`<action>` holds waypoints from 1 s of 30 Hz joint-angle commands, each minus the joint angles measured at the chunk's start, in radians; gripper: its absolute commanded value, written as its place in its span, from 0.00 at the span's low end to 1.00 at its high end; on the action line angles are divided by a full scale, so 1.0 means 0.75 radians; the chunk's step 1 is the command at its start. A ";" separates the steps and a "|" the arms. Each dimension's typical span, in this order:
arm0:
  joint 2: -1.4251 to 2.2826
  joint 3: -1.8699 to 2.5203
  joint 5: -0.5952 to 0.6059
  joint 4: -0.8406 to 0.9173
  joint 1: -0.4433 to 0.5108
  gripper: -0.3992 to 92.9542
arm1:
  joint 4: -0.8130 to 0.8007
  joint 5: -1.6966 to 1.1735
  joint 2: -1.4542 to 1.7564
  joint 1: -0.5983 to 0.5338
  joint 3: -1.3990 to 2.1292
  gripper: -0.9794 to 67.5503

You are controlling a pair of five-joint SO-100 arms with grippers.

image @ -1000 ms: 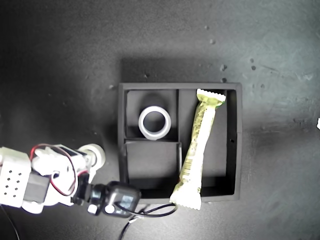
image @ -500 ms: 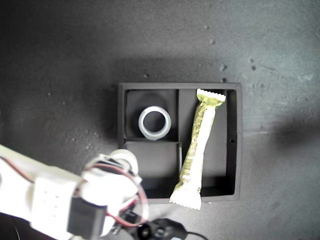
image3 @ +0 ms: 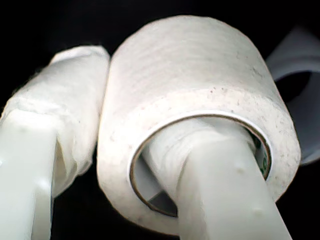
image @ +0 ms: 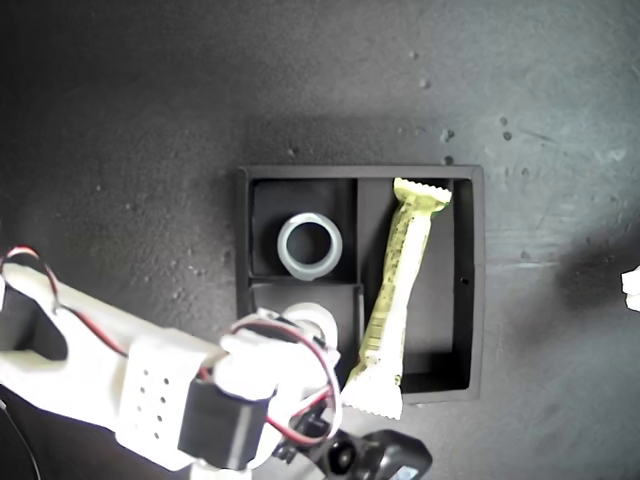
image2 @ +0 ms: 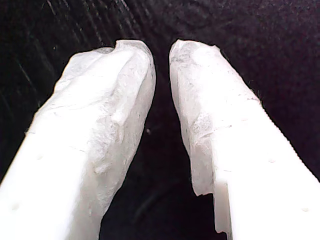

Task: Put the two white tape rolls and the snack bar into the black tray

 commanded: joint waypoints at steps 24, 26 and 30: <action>0.325 0.184 -0.059 0.025 0.094 0.19 | -0.037 0.002 0.018 -0.012 -0.018 0.04; 0.317 0.174 -0.061 0.025 0.100 0.19 | -0.027 0.000 0.018 -0.010 -0.029 0.04; 0.417 0.299 -0.065 0.025 0.070 0.17 | 0.029 0.004 0.018 0.006 -0.057 0.04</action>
